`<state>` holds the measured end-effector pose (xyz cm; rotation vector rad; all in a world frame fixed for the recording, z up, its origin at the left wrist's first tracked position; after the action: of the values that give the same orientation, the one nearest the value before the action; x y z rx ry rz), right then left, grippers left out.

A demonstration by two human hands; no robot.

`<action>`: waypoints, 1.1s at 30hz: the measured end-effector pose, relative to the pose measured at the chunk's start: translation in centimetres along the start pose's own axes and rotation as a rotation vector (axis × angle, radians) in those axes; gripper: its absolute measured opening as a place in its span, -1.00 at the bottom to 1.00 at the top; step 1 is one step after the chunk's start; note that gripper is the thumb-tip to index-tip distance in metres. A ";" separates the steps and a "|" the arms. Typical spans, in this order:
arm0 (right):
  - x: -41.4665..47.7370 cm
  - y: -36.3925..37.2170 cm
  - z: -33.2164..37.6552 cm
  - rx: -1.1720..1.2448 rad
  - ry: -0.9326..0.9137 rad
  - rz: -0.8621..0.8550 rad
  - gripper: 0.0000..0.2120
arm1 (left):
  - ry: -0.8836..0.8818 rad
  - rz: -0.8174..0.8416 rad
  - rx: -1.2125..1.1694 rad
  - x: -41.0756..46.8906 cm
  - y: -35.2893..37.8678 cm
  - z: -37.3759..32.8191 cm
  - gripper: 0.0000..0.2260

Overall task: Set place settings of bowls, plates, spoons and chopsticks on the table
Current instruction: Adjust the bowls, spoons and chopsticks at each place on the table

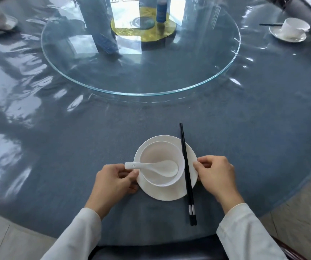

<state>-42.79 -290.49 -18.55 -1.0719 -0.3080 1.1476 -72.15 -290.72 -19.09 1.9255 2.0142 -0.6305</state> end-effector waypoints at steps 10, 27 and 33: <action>-0.2 0.6 0.4 0.056 -0.013 -0.004 -0.96 | 0.091 -0.061 0.060 0.3 -1.5 -0.9 -0.81; -1.8 3.7 3.3 0.138 -0.077 0.048 -0.82 | 0.074 -0.206 0.117 -0.1 -5.4 -0.9 -0.79; -2.4 3.6 4.1 0.122 -0.109 0.058 -0.83 | 0.076 -0.228 0.132 -0.1 -6.0 -0.6 -0.80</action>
<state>-48.72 -290.34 -18.66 -0.9182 -0.2907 1.2631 -78.04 -290.54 -17.81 1.8294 2.3150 -0.7733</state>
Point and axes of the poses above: each hand's wrist, its own x-axis towards the middle knuckle, its own y-axis out of the palm, z = x × y, the point moved 7 cm from there along x, towards the middle knuckle, and after that the axes turned 12 degrees about -x, right-handed, at the moved point
